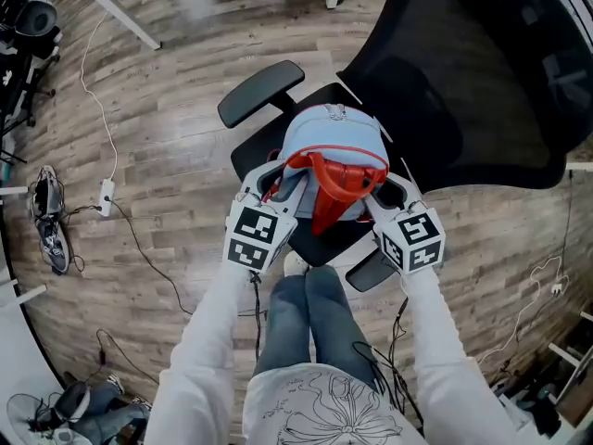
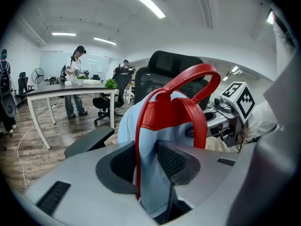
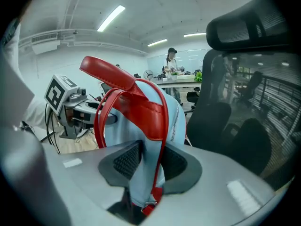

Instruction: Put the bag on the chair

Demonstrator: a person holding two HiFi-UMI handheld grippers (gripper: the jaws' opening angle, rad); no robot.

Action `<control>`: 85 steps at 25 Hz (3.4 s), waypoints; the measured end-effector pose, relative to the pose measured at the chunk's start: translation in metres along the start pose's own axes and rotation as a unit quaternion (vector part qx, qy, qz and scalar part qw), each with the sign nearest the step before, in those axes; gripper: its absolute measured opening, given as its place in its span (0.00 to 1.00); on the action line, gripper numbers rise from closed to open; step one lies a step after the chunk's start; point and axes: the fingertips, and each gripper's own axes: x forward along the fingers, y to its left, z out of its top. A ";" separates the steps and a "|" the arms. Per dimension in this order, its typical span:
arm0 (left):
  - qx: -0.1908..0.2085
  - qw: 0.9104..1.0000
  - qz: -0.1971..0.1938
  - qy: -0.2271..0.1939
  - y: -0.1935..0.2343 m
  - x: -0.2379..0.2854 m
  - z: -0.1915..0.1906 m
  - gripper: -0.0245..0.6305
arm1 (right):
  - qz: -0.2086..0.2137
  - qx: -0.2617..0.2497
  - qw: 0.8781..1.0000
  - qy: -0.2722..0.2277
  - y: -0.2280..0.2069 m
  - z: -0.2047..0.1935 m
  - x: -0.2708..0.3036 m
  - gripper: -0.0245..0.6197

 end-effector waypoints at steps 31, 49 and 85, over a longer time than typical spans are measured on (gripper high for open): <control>-0.028 0.996 0.073 0.042 0.025 0.064 -0.097 0.32 | -0.038 0.040 0.996 0.069 -0.036 -0.104 0.057 0.40; -0.040 0.969 0.186 -0.160 0.017 -0.088 0.084 0.06 | -0.163 0.039 0.975 -0.143 -0.041 0.083 -0.081 0.06; 0.013 0.914 0.247 -0.321 -0.043 -0.276 0.214 0.05 | -0.164 -0.046 0.925 -0.340 0.059 0.234 -0.236 0.05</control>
